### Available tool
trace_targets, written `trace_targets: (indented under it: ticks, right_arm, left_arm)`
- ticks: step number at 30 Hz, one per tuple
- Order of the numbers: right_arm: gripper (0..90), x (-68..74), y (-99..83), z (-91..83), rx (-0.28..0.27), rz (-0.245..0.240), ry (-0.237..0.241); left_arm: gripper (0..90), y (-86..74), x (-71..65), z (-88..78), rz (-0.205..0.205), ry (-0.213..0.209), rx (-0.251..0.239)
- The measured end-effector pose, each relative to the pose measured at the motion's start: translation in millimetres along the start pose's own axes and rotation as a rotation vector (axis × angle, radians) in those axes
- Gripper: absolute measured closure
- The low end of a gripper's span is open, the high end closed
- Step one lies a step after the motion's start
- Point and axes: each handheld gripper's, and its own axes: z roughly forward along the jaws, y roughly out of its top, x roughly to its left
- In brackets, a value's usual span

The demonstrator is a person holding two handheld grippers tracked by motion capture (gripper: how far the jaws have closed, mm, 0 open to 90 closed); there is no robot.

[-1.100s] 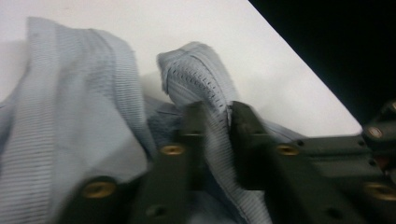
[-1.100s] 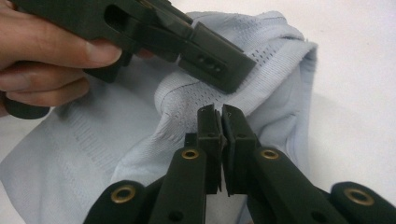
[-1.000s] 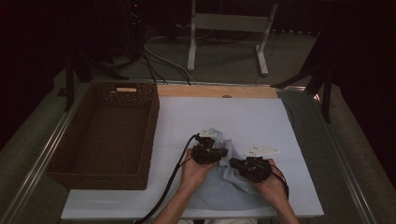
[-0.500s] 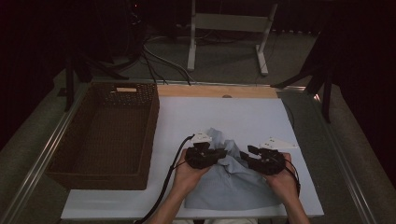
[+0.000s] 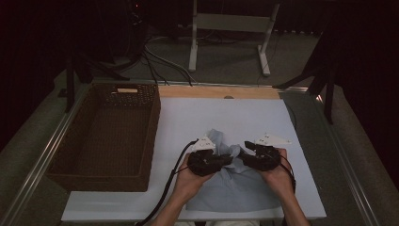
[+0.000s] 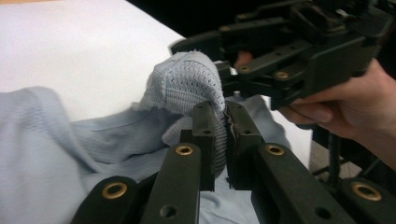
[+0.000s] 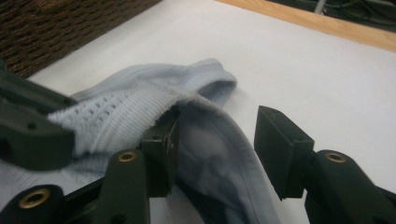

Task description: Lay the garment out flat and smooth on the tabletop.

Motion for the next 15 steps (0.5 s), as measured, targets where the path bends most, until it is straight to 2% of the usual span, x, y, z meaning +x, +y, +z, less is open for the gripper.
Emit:
trace_targets:
  ticks: [5, 10, 15]
  right_arm:
    - [53.1, 2.8, 1.7, 1.9, -0.016, -0.053, 0.01]
    - [55.3, 4.3, 1.5, -0.4, -0.032, -0.085, 0.029]
    - [68.6, 8.3, 1.6, -0.8, -0.037, -0.136, 0.043]
  left_arm:
    - [85.6, -0.7, -1.4, 0.7, 0.014, -0.025, 0.006]
    - [84.5, 0.0, 0.0, -1.5, 0.022, -0.021, 0.01]
    - [84.5, -0.1, -0.1, -1.7, 0.029, -0.013, 0.012]
